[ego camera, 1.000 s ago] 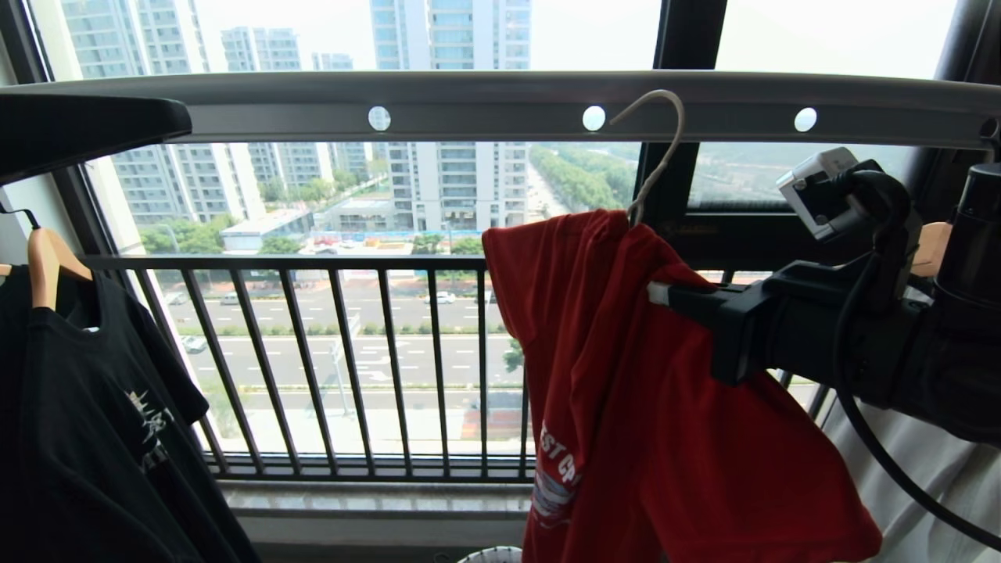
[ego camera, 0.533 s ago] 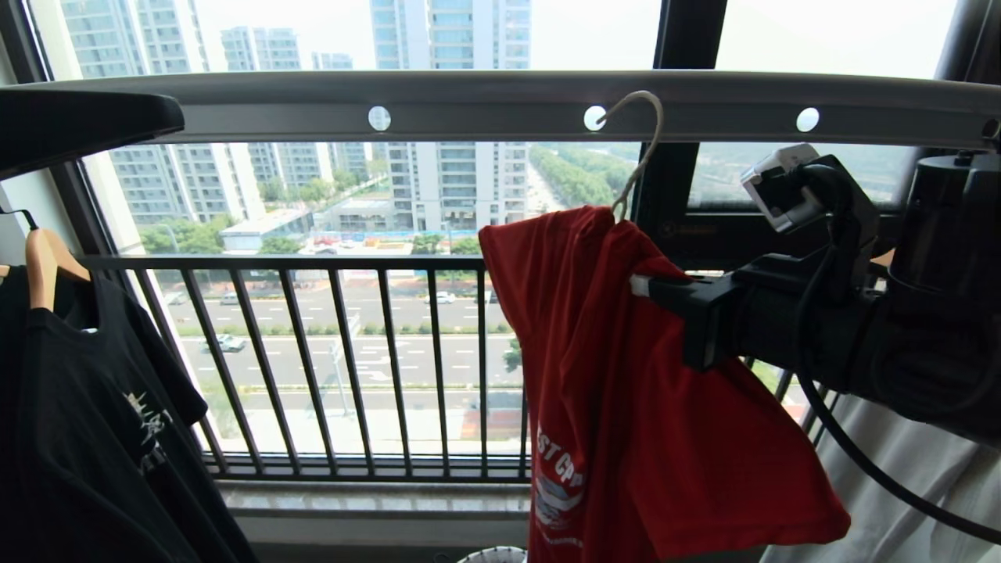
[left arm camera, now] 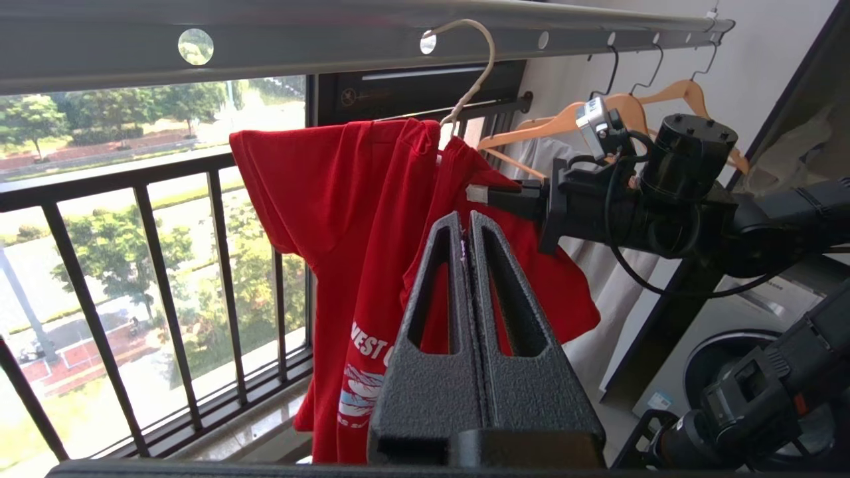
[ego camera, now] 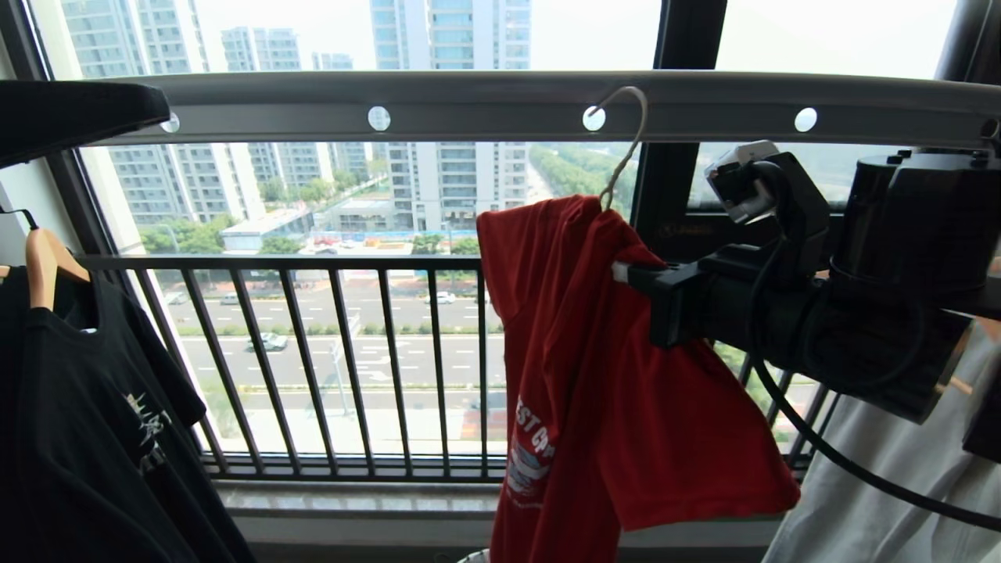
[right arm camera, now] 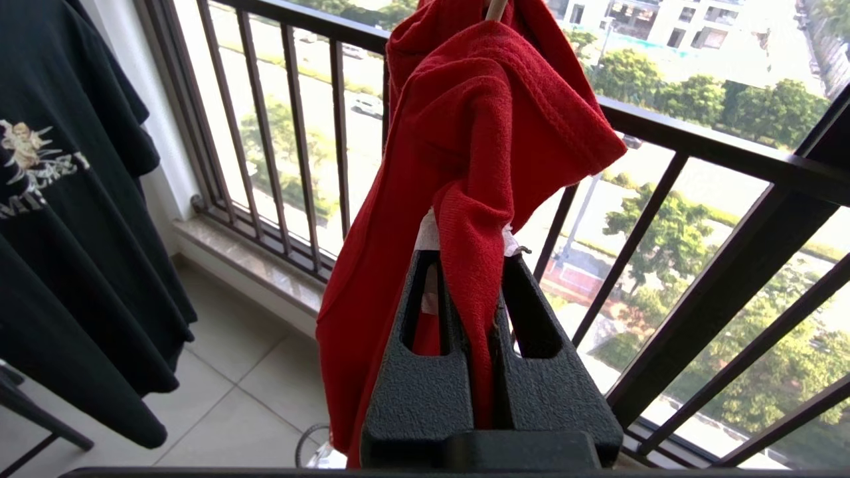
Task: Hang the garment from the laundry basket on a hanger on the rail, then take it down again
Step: Hang the clothes rack on the clothesline
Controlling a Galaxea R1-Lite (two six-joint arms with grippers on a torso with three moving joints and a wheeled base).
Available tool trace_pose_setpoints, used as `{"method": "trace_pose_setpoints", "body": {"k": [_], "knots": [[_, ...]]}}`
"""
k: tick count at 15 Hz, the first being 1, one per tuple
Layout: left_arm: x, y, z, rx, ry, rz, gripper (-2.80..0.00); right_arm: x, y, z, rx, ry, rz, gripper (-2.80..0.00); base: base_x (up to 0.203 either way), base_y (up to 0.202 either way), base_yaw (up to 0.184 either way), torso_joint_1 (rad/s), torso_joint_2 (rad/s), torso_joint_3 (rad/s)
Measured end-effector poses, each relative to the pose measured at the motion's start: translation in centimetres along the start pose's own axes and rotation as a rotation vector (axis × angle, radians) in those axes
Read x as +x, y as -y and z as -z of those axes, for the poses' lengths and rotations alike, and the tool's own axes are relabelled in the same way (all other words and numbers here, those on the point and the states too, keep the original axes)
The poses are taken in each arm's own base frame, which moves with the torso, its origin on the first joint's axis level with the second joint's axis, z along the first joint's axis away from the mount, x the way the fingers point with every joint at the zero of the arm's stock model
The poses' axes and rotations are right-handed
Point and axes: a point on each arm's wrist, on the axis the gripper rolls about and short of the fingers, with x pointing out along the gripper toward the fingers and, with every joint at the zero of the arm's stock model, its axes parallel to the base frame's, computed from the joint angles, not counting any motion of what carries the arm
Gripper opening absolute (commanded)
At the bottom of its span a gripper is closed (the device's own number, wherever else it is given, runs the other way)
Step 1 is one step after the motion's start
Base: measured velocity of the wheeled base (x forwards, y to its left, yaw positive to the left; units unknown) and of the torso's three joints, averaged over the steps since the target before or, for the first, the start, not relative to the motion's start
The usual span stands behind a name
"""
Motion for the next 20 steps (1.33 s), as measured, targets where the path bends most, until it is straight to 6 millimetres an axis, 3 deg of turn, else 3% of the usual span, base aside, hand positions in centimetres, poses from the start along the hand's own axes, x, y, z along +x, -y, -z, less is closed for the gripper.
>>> {"method": "trace_pose_setpoints", "body": {"k": [8,18,19,20], "knots": [[-0.4,0.1,-0.3,0.012,0.026,-0.009,-2.80,2.0,-0.1,1.0,-0.009,-0.047,0.010,-2.80,0.000,0.000,0.000,0.000,0.00,0.000],[-0.5,0.1,-0.4,0.012,0.031,-0.017,-2.80,2.6,-0.2,1.6,-0.033,-0.089,0.007,-2.80,0.000,0.000,0.000,0.000,0.00,0.000],[-0.5,0.1,-0.4,0.013,0.031,-0.017,-2.80,2.6,-0.2,1.7,-0.034,-0.093,0.007,0.00,0.000,0.000,0.000,0.000,0.00,0.000],[-0.5,0.1,-0.4,0.013,0.031,-0.017,-2.80,2.6,-0.2,1.7,-0.034,-0.094,0.007,0.00,0.000,0.000,0.000,0.000,0.00,0.000]]}}
